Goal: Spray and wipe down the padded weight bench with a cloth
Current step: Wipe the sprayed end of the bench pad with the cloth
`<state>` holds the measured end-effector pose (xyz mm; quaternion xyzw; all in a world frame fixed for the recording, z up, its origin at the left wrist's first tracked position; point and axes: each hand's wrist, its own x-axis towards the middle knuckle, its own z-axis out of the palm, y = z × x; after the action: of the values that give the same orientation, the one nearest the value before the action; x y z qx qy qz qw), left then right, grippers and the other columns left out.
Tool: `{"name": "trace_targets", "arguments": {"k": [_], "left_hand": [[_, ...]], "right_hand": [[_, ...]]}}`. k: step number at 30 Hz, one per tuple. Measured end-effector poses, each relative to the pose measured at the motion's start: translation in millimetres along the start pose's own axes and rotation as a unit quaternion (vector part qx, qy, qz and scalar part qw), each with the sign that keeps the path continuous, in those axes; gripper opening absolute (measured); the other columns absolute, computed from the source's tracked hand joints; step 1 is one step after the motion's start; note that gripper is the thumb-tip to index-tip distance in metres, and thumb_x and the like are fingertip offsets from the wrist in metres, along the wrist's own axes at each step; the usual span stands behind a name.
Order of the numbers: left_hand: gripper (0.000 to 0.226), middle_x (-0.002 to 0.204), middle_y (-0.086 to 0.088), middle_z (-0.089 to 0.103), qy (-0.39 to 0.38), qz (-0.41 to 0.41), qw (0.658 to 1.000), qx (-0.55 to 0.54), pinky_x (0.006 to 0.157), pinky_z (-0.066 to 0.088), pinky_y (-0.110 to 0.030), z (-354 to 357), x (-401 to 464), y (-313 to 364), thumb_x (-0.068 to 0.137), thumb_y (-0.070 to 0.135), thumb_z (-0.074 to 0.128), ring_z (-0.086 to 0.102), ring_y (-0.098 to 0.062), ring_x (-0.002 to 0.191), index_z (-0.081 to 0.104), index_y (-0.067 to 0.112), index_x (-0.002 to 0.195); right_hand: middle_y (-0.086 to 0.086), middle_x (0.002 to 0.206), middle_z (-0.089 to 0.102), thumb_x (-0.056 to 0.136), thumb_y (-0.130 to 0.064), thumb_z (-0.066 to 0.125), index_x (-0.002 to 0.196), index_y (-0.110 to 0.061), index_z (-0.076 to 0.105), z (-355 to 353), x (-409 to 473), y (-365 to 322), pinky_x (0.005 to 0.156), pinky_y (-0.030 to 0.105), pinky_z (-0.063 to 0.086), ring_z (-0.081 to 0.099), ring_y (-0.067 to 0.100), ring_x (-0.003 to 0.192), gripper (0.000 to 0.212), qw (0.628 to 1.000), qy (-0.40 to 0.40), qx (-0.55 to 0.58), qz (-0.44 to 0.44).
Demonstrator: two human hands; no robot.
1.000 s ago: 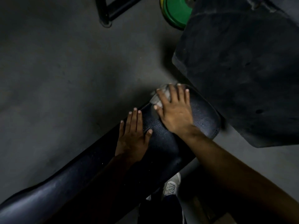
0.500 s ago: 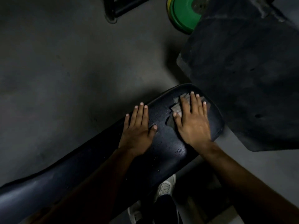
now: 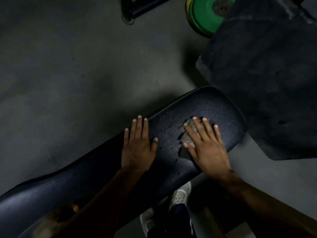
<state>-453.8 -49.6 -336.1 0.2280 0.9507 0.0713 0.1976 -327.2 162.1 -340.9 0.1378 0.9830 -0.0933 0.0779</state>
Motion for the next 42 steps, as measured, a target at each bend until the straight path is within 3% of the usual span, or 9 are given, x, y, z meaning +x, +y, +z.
{"name": "trace_targets", "arguments": {"k": [6,9,13,18,21,25,29,36,42], "left_hand": [[0.077,0.174,-0.004,-0.001,0.028,-0.033,0.999,-0.01,0.127,0.003,-0.045,13,-19,-11,0.1,0.058,0.016,0.002,-0.021,0.16,0.007,0.017,0.165],[0.077,0.174,-0.004,0.0,0.027,-0.033,0.999,-0.016,0.128,0.003,-0.045,11,-19,-14,0.1,0.057,0.016,0.002,-0.021,0.16,0.008,0.017,0.165],[0.076,0.174,-0.005,0.006,0.027,-0.044,0.999,-0.007,0.127,0.006,-0.048,7,-23,-25,0.098,0.055,0.016,0.007,-0.023,0.16,0.013,0.018,0.165],[0.075,0.173,-0.007,0.009,0.029,-0.026,0.999,0.009,0.127,0.012,-0.051,12,-27,-36,0.101,0.053,0.02,0.01,-0.025,0.16,0.015,0.015,0.164],[0.073,0.173,-0.006,0.009,0.04,-0.028,0.999,0.005,0.127,0.011,-0.051,16,-29,-37,0.102,0.054,0.021,0.009,-0.024,0.16,0.014,0.016,0.165],[0.072,0.174,-0.003,0.002,0.042,-0.028,0.999,0.009,0.128,0.004,-0.048,18,-30,-35,0.104,0.055,0.017,0.0,-0.02,0.16,0.007,0.018,0.165],[0.072,0.174,-0.004,0.005,0.055,-0.031,0.998,0.016,0.128,0.008,-0.05,20,-30,-34,0.104,0.054,0.018,0.004,-0.021,0.16,0.008,0.017,0.165],[0.071,0.173,-0.005,0.01,0.072,-0.031,0.997,0.028,0.128,0.012,-0.05,23,-29,-33,0.104,0.052,0.019,0.009,-0.021,0.16,0.013,0.015,0.165],[0.07,0.173,-0.005,0.011,0.08,-0.027,0.996,0.015,0.128,0.01,-0.05,23,-33,-35,0.105,0.053,0.021,0.01,-0.022,0.16,0.014,0.016,0.164]], "right_hand": [[0.006,0.175,0.02,0.109,-0.054,0.029,0.165,-0.028,0.027,-7,59,9,0.129,0.062,0.011,0.012,0.039,0.162,0.061,0.983,0.04,0.066,0.166],[0.009,0.174,0.024,0.109,-0.053,0.033,0.163,-0.023,0.033,-8,97,-24,0.129,0.06,0.007,0.013,0.039,0.161,0.062,0.989,0.027,0.074,0.127],[0.01,0.167,0.04,0.104,-0.049,0.039,0.157,-0.021,0.046,-3,99,-80,0.128,0.063,0.016,0.027,0.04,0.157,0.06,0.999,0.019,0.042,-0.027],[0.002,0.171,0.033,0.106,-0.052,0.042,0.159,-0.025,0.041,10,43,-92,0.13,0.055,0.015,0.022,0.03,0.16,0.059,0.993,-0.006,0.026,-0.117],[-0.001,0.173,0.028,0.105,-0.055,0.041,0.162,-0.029,0.036,12,10,-68,0.131,0.053,0.014,0.02,0.028,0.162,0.062,0.994,-0.013,-0.003,-0.11],[0.004,0.175,0.022,0.108,-0.053,0.032,0.164,-0.027,0.029,4,14,-35,0.13,0.057,0.015,0.014,0.031,0.163,0.062,1.0,-0.01,0.014,0.0],[0.007,0.174,0.022,0.111,-0.051,0.032,0.164,-0.025,0.03,3,53,-48,0.13,0.059,0.01,0.012,0.034,0.162,0.059,0.995,0.019,0.055,0.077],[0.006,0.173,0.027,0.107,-0.049,0.038,0.162,-0.024,0.037,13,35,-98,0.129,0.059,0.015,0.02,0.034,0.161,0.061,0.998,0.019,0.028,-0.049],[0.003,0.174,0.025,0.105,-0.054,0.037,0.164,-0.029,0.03,17,-49,-51,0.13,0.056,0.017,0.019,0.031,0.161,0.065,0.997,-0.013,-0.023,-0.078]]}}
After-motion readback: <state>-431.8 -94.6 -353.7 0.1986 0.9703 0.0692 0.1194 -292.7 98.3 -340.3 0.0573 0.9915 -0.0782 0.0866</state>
